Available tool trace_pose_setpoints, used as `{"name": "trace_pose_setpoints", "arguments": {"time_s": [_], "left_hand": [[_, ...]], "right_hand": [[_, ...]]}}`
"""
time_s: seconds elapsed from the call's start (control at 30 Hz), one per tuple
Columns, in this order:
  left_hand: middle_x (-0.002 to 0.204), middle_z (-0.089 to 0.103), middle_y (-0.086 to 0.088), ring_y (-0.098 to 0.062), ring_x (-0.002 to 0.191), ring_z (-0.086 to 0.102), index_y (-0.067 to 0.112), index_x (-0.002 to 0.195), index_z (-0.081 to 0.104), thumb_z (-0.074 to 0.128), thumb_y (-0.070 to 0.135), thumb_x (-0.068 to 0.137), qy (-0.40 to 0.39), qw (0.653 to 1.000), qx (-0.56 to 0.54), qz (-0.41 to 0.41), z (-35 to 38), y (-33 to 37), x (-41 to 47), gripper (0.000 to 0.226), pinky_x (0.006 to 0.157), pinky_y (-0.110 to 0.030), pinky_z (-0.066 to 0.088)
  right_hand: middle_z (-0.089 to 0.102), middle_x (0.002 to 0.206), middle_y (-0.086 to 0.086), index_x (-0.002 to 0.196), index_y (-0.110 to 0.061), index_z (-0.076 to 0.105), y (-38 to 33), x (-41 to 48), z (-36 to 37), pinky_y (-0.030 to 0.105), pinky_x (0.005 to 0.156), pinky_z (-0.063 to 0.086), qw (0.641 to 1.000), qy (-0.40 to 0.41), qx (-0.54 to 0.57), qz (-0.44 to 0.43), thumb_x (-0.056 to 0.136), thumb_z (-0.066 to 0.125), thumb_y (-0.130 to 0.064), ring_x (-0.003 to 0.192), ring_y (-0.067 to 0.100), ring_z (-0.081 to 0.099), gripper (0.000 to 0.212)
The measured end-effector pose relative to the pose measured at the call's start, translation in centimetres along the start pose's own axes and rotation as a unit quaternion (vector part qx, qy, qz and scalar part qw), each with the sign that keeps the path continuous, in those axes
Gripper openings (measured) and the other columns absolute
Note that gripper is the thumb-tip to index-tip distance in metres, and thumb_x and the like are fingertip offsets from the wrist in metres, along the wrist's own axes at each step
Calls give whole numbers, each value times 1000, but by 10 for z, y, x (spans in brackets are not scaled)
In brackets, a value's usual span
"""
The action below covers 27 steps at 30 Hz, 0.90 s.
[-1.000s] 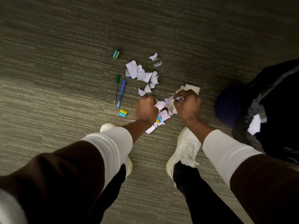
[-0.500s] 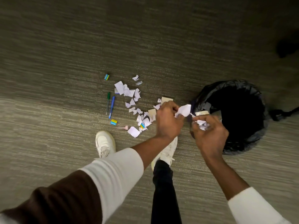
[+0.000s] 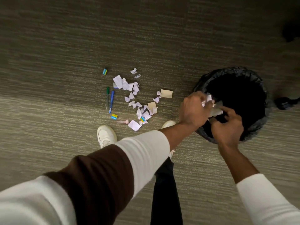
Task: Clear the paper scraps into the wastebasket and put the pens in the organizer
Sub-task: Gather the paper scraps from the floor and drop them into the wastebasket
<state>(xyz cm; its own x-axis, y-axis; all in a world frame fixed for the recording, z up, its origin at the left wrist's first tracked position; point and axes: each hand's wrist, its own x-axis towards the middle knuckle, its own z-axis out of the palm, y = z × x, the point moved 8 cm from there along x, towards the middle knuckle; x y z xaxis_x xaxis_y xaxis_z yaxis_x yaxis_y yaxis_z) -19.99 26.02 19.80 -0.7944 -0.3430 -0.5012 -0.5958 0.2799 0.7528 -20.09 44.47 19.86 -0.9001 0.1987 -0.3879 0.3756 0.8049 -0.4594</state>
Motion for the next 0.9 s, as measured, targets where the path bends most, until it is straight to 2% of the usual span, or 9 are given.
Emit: {"name": "trace_pose_setpoints", "arguments": {"time_s": [0.17, 0.33, 0.43, 0.53, 0.63, 0.7, 0.77, 0.83, 0.9], "left_hand": [[76, 77, 0, -26, 77, 73, 22, 80, 69, 54, 60, 97, 43, 997, 9, -68, -32, -45, 3, 44, 72, -39, 59], [71, 74, -5, -31, 72, 73, 25, 62, 55, 62, 45, 98, 21, 989, 83, -119, -64, -112, -3, 42, 73, -42, 61], [81, 77, -10, -33, 81, 73, 22, 65, 57, 64, 40, 99, -12, 977, 158, -146, -82, -149, -13, 39, 75, -37, 59], [90, 77, -15, -37, 87, 73, 15, 84, 72, 65, 34, 97, -34, 965, 205, -158, -96, -172, -24, 24, 77, -40, 60], [97, 78, -18, -39, 93, 73, 9, 95, 76, 64, 31, 97, -54, 959, 230, -157, -105, -182, -34, 25, 79, -43, 61], [100, 77, -19, -40, 96, 73, 8, 99, 76, 63, 31, 98, -74, 957, 235, -154, -106, -186, -38, 27, 81, -43, 60], [102, 77, -19, -39, 98, 72, 7, 100, 75, 62, 32, 99, -95, 956, 234, -151, -106, -192, -39, 28, 82, -43, 60], [108, 75, -19, -38, 103, 71, 6, 103, 74, 63, 32, 99, -114, 951, 236, -162, -105, -207, -38, 29, 87, -44, 60], [117, 73, -19, -38, 111, 69, 7, 113, 72, 63, 37, 99, -129, 943, 252, -178, -106, -225, -36, 35, 91, -44, 58]], "right_hand": [[62, 130, 12, 130, -19, 65, -16, -21, 34, 31, 93, 50, 994, -88, -16, -59, 74, 93, -36, 116, 28, 64, 64], [53, 133, 8, 136, -24, 53, -26, -36, 49, 46, 84, 58, 985, -81, -131, -76, 75, 87, -56, 122, 31, 59, 76], [57, 133, 10, 133, -23, 58, -25, -36, 51, 45, 83, 56, 987, -60, -134, -71, 86, 82, -46, 118, 33, 62, 58], [61, 128, 16, 125, -17, 65, -19, -30, 34, 40, 82, 53, 996, 4, -79, -32, 95, 72, -27, 106, 40, 68, 32], [60, 126, 16, 121, -17, 64, -8, -23, 14, 42, 83, 54, 996, 50, -73, 6, 93, 65, -13, 101, 40, 70, 29], [62, 121, 14, 116, -15, 68, -18, -23, 8, 37, 81, 52, 995, 53, -64, -54, 90, 65, -9, 98, 34, 69, 26], [63, 115, 13, 109, -11, 71, -42, -33, 12, 31, 78, 50, 985, 41, -46, -164, 89, 66, -4, 93, 25, 66, 21], [63, 112, 9, 105, -11, 72, -68, -47, 28, 27, 76, 51, 969, -1, -35, -246, 92, 66, -6, 88, 16, 64, 15], [63, 112, 4, 105, -15, 71, -87, -57, 61, 28, 75, 53, 953, -70, -56, -288, 93, 68, -11, 86, 15, 66, 13]]}}
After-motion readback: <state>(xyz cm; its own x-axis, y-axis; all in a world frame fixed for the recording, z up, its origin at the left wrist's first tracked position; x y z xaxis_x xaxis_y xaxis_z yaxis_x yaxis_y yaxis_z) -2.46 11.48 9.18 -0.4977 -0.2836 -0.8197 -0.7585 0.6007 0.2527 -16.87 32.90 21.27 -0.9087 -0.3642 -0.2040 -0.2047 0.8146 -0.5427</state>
